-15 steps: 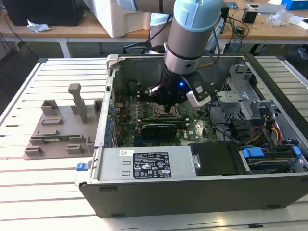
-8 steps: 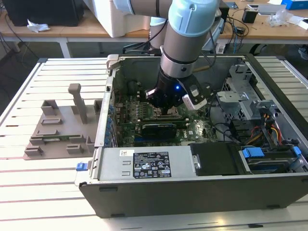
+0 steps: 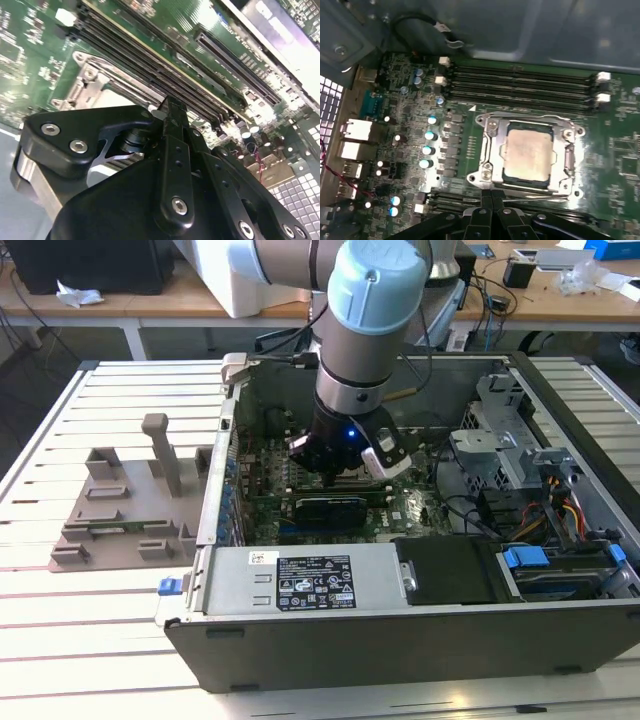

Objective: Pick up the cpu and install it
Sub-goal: 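Install the second cpu locking lever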

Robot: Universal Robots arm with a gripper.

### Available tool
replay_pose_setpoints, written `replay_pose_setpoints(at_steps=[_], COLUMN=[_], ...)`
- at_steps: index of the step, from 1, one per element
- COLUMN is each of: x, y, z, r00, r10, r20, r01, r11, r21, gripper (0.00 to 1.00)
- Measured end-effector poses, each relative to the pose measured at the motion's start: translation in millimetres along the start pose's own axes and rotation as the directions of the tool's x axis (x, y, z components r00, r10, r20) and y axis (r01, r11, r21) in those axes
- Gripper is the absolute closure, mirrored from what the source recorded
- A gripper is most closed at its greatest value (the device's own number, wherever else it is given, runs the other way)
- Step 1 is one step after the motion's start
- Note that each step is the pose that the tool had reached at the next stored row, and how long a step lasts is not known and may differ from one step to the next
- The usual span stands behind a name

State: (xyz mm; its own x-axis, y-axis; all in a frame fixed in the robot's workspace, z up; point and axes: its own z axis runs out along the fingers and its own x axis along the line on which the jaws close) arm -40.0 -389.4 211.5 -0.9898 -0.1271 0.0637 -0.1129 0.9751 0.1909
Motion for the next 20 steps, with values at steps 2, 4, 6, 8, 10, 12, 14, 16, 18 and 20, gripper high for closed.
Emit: replay_pose_setpoints(at_steps=[2, 4, 6, 8, 10, 12, 14, 16, 18, 20], x=[5.4, 13.2, 17.7, 17.5, 16.8, 16.2, 15.5, 15.3, 15.3, 15.7], y=[0.3, 0.9, 2.2, 3.8, 7.8, 11.3, 12.0, 11.8, 12.0, 12.3], z=[1.8, 4.5, 7.3, 8.4, 11.0, 13.3, 16.5, 17.3, 14.7, 10.9], r00=[1.0000, 1.0000, 1.0000, 1.0000, 1.0000, 1.0000, 1.0000, 1.0000, 1.0000, 1.0000], r10=[-0.001, -0.003, -0.003, -0.003, -0.004, -0.005, -0.005, -0.005, -0.005, -0.005], r20=[-0.0005, -0.0004, -0.0007, -0.0006, -0.0004, -0.0006, -0.0007, -0.0008, 0.0005, 0.0003], r01=[0.001, 0.003, 0.003, 0.003, 0.004, 0.005, 0.005, 0.005, 0.005, 0.005], r11=[1.0000, 1.0000, 1.0000, 1.0000, 1.0000, 1.0000, 1.0000, 1.0000, 1.0000, 1.0000], r21=[0.0002, -0.0003, -0.0004, -0.0011, -0.0021, -0.0028, -0.0030, -0.0027, -0.0037, -0.0031], gripper=[0.89, 0.89, 0.89, 0.89, 0.89, 0.89, 0.89, 0.89, 0.89, 0.89])
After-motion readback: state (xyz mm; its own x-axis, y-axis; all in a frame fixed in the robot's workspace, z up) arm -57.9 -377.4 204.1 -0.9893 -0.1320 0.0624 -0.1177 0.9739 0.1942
